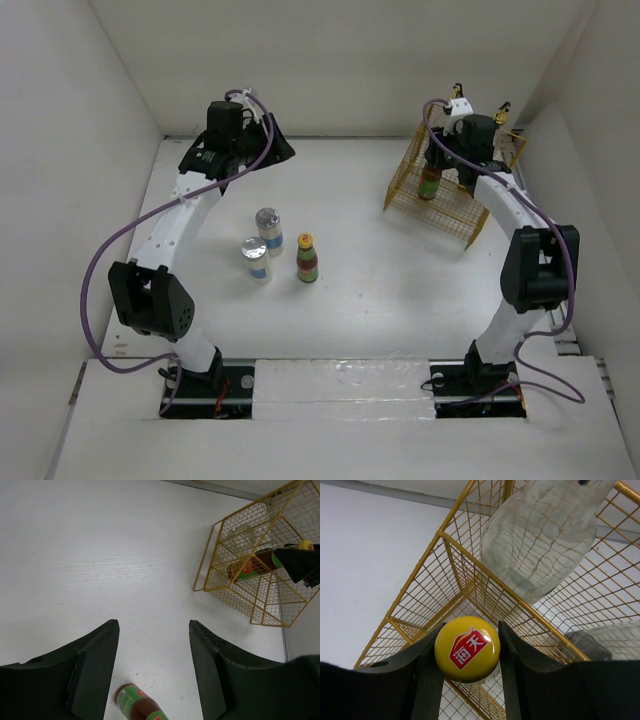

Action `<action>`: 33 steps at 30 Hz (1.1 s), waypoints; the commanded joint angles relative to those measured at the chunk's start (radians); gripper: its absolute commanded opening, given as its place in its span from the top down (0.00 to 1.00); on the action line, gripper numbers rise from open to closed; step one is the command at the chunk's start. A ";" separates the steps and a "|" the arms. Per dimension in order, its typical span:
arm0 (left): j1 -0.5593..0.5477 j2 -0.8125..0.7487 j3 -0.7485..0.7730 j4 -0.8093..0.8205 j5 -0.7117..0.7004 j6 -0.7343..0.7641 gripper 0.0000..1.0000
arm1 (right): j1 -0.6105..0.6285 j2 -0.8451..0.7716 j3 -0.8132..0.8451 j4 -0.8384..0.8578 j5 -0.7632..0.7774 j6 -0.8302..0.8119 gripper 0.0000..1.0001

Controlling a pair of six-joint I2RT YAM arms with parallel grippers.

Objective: Organize the condiment bottles

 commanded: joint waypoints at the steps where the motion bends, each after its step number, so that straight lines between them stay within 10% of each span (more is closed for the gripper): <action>1: 0.001 -0.015 -0.006 0.036 0.005 -0.006 0.46 | 0.012 -0.033 -0.005 0.167 -0.017 0.007 0.63; 9: 0.001 -0.015 0.014 0.036 0.005 -0.006 0.46 | 0.012 -0.077 -0.014 0.178 0.012 0.030 0.20; 18: 0.001 -0.015 0.046 0.027 0.005 0.003 0.53 | 0.045 -0.241 -0.014 0.144 0.062 0.030 0.12; 19: 0.001 -0.015 0.057 0.017 0.005 0.014 0.60 | 0.058 -0.290 -0.045 0.144 0.074 0.030 0.17; 21: 0.001 -0.015 0.069 0.017 0.005 0.014 0.91 | 0.116 -0.344 -0.089 0.114 0.075 0.030 0.70; 23: 0.001 -0.006 0.081 0.008 -0.008 0.023 1.00 | 0.172 -0.410 -0.164 0.085 0.050 0.008 1.00; 26: 0.001 -0.006 0.121 0.008 -0.041 0.023 1.00 | 0.353 -0.465 -0.267 0.016 -0.033 -0.057 1.00; 29: 0.001 0.003 0.158 -0.001 -0.050 0.023 0.76 | 0.556 -0.466 -0.304 -0.092 -0.062 -0.097 0.66; 30: 0.001 0.012 0.158 -0.010 -0.050 0.023 0.71 | 0.599 -0.466 -0.315 -0.112 -0.062 -0.111 0.35; 33: 0.001 0.013 0.170 -0.010 -0.050 0.023 0.60 | 0.728 -0.475 -0.359 -0.109 -0.062 -0.121 0.07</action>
